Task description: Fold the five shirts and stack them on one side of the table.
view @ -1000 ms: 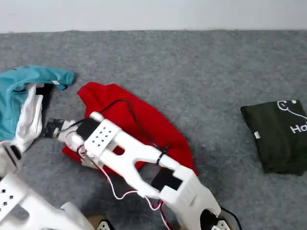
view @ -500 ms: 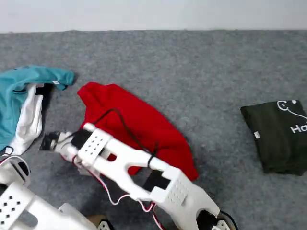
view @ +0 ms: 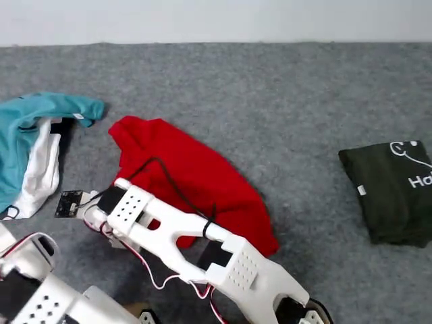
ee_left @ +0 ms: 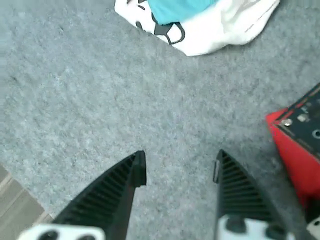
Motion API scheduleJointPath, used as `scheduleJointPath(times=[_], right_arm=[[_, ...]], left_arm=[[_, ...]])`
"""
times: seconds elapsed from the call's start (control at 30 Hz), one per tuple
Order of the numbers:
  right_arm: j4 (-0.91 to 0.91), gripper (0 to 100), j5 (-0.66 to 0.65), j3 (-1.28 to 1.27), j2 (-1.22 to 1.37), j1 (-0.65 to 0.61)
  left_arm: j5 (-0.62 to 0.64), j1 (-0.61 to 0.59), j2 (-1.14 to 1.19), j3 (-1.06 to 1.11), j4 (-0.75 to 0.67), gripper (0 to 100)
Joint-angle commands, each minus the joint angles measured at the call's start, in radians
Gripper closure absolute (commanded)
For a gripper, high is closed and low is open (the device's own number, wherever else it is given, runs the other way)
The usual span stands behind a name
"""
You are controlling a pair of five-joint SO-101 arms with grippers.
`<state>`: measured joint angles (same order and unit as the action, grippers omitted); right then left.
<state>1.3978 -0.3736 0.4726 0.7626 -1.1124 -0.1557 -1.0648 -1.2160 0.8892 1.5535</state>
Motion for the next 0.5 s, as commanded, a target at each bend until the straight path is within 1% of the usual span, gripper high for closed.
scheduleJointPath(times=[0.0,0.1,0.13,0.23,0.37,0.47], right_arm=[[0.027,96.4,-0.054,-0.008,0.012,0.015],[0.076,99.3,-0.086,-0.006,-0.018,0.081],[0.101,98.7,-0.086,-0.006,-0.039,0.11],[0.193,99.0,-0.094,-0.006,-0.13,0.208],[0.326,99.0,-0.095,-0.006,-0.271,0.349],[0.4,99.0,-0.097,-0.02,-0.366,0.461]], left_arm=[[0.005,-0.006,-0.077,0.005,-0.014,77],[0.005,-0.005,-0.127,0.005,-0.012,77],[0.005,-0.005,-0.141,0.005,-0.012,77],[0.003,-0.005,-0.169,0.025,-0.014,77],[-0.057,0.015,-0.18,0.053,-0.032,77],[-0.063,0.028,-0.181,0.058,-0.035,77]])
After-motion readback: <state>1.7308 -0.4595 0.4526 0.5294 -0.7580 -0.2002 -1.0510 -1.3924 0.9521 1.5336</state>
